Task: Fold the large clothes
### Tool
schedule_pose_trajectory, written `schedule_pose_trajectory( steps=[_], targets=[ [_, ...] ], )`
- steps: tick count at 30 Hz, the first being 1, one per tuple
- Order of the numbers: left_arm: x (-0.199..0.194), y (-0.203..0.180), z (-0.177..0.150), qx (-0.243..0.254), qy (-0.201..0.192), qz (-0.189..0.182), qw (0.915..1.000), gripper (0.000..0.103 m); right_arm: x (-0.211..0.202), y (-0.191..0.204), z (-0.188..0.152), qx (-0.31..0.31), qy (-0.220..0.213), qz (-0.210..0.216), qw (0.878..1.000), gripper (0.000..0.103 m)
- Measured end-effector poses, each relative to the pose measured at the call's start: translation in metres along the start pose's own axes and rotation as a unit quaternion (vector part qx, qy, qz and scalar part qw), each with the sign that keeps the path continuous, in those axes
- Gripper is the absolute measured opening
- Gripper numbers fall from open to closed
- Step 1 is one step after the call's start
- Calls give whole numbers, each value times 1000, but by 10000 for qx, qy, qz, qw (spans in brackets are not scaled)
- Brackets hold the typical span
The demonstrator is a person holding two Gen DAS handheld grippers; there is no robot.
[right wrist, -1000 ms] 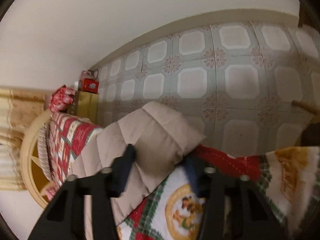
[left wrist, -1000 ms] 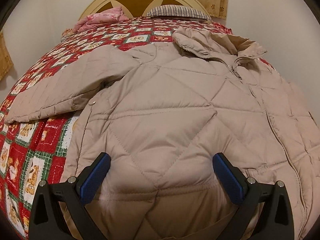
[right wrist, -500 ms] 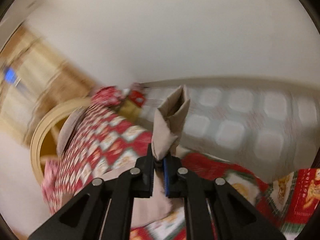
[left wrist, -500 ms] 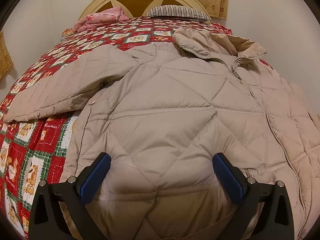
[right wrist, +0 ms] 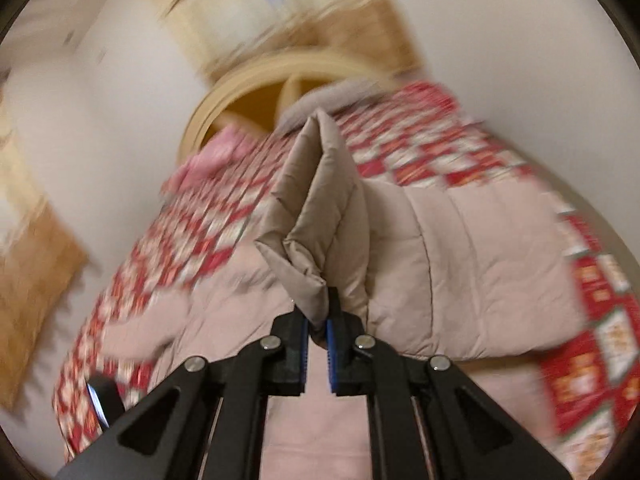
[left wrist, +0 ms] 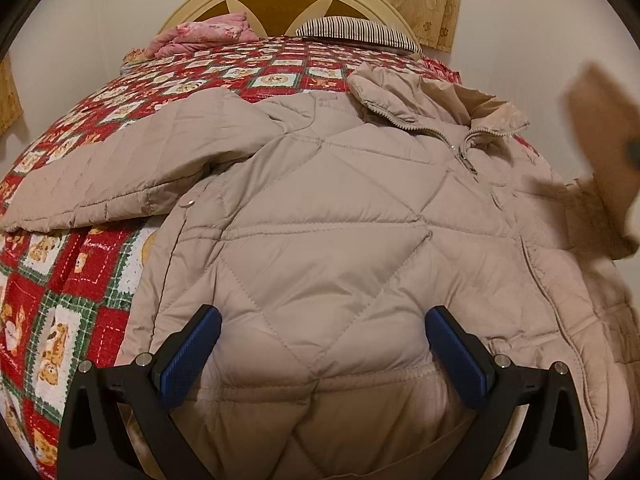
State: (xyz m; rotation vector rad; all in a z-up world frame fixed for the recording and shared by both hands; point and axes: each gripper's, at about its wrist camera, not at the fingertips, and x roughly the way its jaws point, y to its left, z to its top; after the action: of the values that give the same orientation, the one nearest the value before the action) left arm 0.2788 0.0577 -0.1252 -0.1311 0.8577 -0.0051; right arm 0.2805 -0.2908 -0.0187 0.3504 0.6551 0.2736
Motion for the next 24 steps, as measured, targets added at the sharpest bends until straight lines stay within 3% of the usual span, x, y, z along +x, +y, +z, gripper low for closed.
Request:
schedule_pose_trajectory(
  steps=[3,8,10,11,12,13,16,17,18,19,21,24],
  targets=[
    [-1,2,0,-51,-14,-61,10000,102,56,31,-33,-118,580,305,9978,10],
    [-2,2,-1,-77,-23,-103,9999,102,105,55,-67,-121,1138,751,9906,16],
    [-2,3,0,-103,-26,-136,9999,102,122,62,-71,-118,1397,797,9869,34],
    [-2,4,0,-110,-28,-148,9998,102,118,72,-74,-114,1454,935,9849,57],
    [-2,5,0,-118,-29,-157,9998,102,113,72,-73,-77,1441,1075,9837,72],
    [-2,5,0,-124,-28,-164,9998,102,103,69,-67,-13,1269,1240,9841,74],
    [-2,5,0,-128,-28,-166,9998,102,69,70,-50,-21,677,1482,9866,71],
    [-2,5,0,-126,-28,-165,9998,102,59,67,-46,-24,571,1460,9876,55],
    [-2,5,0,-127,-28,-166,9998,102,54,63,-43,-58,590,1313,9896,31],
    [-2,5,0,-128,-28,-165,9998,102,54,62,-42,-171,742,1014,9919,22],
    [-2,5,0,-126,-29,-163,9998,102,62,61,-48,-578,1080,399,9917,19],
    [-2,5,0,-129,-29,-167,9998,102,94,62,-66,-772,1647,103,9833,21]
  ],
)
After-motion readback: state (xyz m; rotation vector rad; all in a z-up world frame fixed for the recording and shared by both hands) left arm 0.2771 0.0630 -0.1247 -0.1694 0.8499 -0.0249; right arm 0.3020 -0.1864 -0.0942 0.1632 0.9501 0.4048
